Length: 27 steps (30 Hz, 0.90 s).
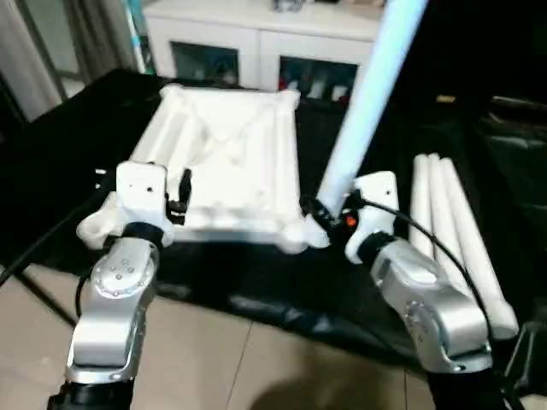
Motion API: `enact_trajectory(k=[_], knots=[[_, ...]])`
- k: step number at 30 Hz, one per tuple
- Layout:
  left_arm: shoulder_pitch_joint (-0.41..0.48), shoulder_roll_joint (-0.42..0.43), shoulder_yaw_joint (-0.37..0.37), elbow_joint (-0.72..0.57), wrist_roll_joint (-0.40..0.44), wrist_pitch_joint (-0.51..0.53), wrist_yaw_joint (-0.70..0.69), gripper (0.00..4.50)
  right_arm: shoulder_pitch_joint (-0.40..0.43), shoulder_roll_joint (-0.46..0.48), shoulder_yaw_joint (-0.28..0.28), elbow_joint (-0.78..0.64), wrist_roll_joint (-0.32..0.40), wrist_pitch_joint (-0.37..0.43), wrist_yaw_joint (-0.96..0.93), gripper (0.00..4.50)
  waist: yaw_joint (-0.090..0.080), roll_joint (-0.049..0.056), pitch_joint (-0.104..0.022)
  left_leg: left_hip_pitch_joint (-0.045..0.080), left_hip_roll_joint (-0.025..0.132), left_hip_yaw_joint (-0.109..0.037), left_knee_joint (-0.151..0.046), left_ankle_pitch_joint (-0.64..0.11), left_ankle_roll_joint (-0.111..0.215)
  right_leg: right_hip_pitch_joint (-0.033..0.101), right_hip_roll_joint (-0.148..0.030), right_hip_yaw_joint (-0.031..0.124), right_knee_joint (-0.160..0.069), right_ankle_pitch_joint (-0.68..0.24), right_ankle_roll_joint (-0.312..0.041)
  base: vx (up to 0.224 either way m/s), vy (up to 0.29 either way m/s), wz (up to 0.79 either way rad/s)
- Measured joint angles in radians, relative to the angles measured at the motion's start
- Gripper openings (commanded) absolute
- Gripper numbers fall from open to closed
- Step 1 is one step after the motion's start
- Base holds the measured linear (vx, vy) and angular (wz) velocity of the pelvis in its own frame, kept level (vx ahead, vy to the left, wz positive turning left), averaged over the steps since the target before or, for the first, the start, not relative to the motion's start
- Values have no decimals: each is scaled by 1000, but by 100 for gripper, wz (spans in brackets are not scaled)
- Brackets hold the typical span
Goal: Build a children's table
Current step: Move to table
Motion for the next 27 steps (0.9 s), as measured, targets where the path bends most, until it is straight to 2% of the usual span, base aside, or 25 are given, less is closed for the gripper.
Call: enact_trajectory(k=[1, 2, 3, 4, 5, 6, 7, 8, 9, 10, 11, 12, 13, 14, 15, 16, 18, 20, 23, 25, 27], knots=[[0, -7, -14, 1, -1, 1, -4, 296, 3, -6, -9, 0, 1, 2, 0, 188, 18, 3, 3, 20, 13, 25, 22, -20, 10, 10, 24, 30, 2, -15, -7, 170, -164, -20], [0, -12, -28, 0, -2, 1, -11, 296, 4, -15, -19, 3, 1, 8, -1, 188, 43, 3, 4, 27, 17, 20, 56, -38, 38, 22, 53, 66, -4, -16, -13, 170, -164, -20], [0, -11, -34, -1, -5, 1, -17, 296, 4, -18, -31, 4, 0, 10, -2, 188, 65, 6, 5, 21, 11, -2, 107, -38, 36, 40, 82, 106, -16, -16, -19, 198, -106, -51], [-1, -9, -36, -1, -10, 1, -22, 296, 4, -20, -40, 4, 0, 10, -3, 188, 79, 7, 5, 11, 0, -16, 126, -40, 22, 52, 105, 140, -26, -15, -22, 189, -70, -52], [-1, -7, -36, -1, -16, 1, -29, 296, 4, -20, -42, 3, 0, 10, -4, 188, 93, 8, 4, -2, -5, -29, 129, -33, 2, 64, 129, 169, -33, -13, -27, 189, -70, -52], [-3, -4, -37, -2, -21, 0, -42, 296, 4, -19, -42, 2, 0, 10, -3, 188, 96, 20, -1, -42, -6, -54, 129, -23, -14, 74, 138, 162, -46, -15, -29, 164, -5, -23], [0, -3, -37, -2, -24, -1, -46, 296, 4, -19, -39, 2, 0, 10, -3, 188, 98, 34, -2, -70, 2, -70, 112, -15, -24, 83, 149, 153, -57, -17, -30, 143, 58, -5], [3, -1, -35, -2, -32, -1, -57, 296, 4, -19, -35, -1, 0, 10, -3, 188, 97, 56, -5, -90, 20, -81, 66, -5, -34, 91, 163, 136, -63, -21, -29, 143, 58, -5], [6, 3, -35, -3, -53, -3, -82, 296, 5, -19, -29, -2, -2, 10, -1, 188, 95, 88, -6, -97, 50, -89, 38, 63, -19, 99, 179, 109, -58, -36, -23, 147, 120, 1], [23, 14, -30, -3, -75, -4, -108, 296, 8, -6, -14, -1, -2, 11, 1, 188, 83, 88, -5, -98, 43, -86, 46, 46, -10, 83, 146, 73, -26, -56, -21, 161, 151, 5], [33, 25, -23, 1, -88, -4, -132, 313, 6, -1, 4, -6, -1, 10, 6, 188, 69, 77, -10, -99, 30, -87, 46, 43, -4, 67, 107, 41, 13, -63, -28, 161, 151, 5], [38, 45, -21, 4, -109, -9, -178, 323, 5, -1, 13, -12, 0, 7, 16, 188, 63, 74, -12, -99, 22, -86, 47, 40, 1, 44, 65, 13, 47, -54, -8, 147, 119, 10], [37, 61, -20, 4, -128, -19, -215, 323, 5, -2, 13, -15, 0, 4, 19, 188, 62, 72, -14, -100, 15, -86, 47, 40, 2, 35, 37, 8, 38, -36, 18, 122, 77, 13], [35, 85, -21, 3, -144, -27, -256, 330, 4, -4, 11, -16, 1, -1, 23, 188, 63, 66, -16, -102, 9, -86, 46, 40, 2, 28, 18, 9, 3, -23, 41, 122, 77, 13], [34, 115, -20, 3, -160, -32, -304, 330, -1, -5, 7, -18, 3, -4, 27, 188, 62, 55, -17, -105, -1, -85, 44, 40, 2, 22, 0, 14, -42, -12, 74, 0, 0, 0], [34, 129, -22, 4, -169, -34, -333, 341, -2, -8, 1, -23, 8, -5, 33, 188, 60, 53, -17, -109, -2, -82, 41, 41, -2, 19, -6, 21, -35, -13, 74, 0, 0, 0], [33, 153, -43, 4, -192, -36, -405, 365, -2, -18, -17, -24, 26, -7, 45, 188, 59, 47, -14, -112, 6, -73, 22, 52, -14, 12, -4, 19, -37, -8, 65, 0, 0, 0], [28, 211, -80, 5, -227, -36, -517, 374, -2, -28, -33, -29, 50, -8, 78, 188, 54, 42, -11, -110, 22, -59, 14, 58, -20, 12, -2, 13, -40, -7, 56, -36, -62, 3], [-7, 274, -120, 36, -257, -35, -669, 401, -15, -57, -36, -41, 81, -12, 138, 188, 45, 38, -8, -108, 51, -32, 12, 63, -25, 15, 2, 3, -41, -6, 36, -60, -57, 3], [-29, 305, -148, 80, -257, -43, -753, 401, -46, -76, -40, -41, 94, -15, 174, 188, 37, 34, -5, -105, 66, -15, 10, 67, -28, 15, 3, -1, -38, -3, 29, -73, -50, 5], [-68, 322, -190, 148, -249, -65, -832, 373, -73, -102, -50, -40, 115, -21, 216, 188, 36, 28, -2, -102, 77, 1, 4, 70, -33, 14, 3, -2, -38, 0, 25, -69, -45, 3]])
